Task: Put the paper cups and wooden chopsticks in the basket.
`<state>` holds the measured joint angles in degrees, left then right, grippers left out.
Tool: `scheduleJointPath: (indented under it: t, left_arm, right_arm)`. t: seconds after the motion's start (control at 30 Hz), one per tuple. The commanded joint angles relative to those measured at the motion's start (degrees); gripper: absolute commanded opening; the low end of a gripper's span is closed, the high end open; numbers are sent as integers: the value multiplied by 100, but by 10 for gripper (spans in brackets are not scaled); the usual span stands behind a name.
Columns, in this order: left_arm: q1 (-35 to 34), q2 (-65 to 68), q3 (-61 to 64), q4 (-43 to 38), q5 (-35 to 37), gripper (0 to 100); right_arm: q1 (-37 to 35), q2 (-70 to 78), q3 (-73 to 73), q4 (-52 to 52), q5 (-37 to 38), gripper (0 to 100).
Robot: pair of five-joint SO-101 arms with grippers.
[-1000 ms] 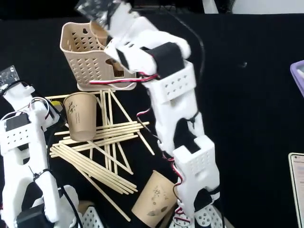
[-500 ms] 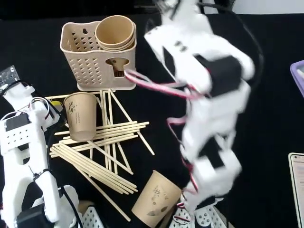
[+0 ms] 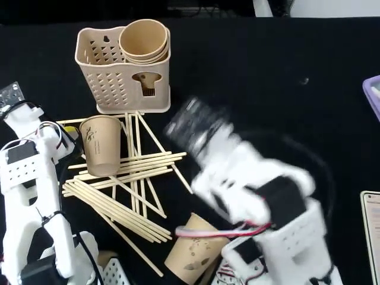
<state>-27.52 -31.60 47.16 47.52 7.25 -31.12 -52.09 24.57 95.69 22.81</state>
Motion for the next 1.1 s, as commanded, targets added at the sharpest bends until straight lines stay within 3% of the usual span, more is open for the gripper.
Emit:
scheduleJointPath:
  t: [0.0,0.3,0.63,0.93,1.07]
  left_arm:
    - [13,-141,-75,-79,44,273]
    - [13,-132,-75,-88,44,273]
    - [13,-132,-75,-97,44,273]
    - [13,-132,-75,-97,44,273]
    - [13,-132,-75,-97,44,273]
  right_arm:
    - [-923,-356,1903,-202,167,250]
    - [-1134,338,1974,-132,167,247]
    - [-862,2255,1314,387,273,206]
    - [-1169,2580,1235,527,1776,62]
    - [-1160,2580,1095,554,2347,44]
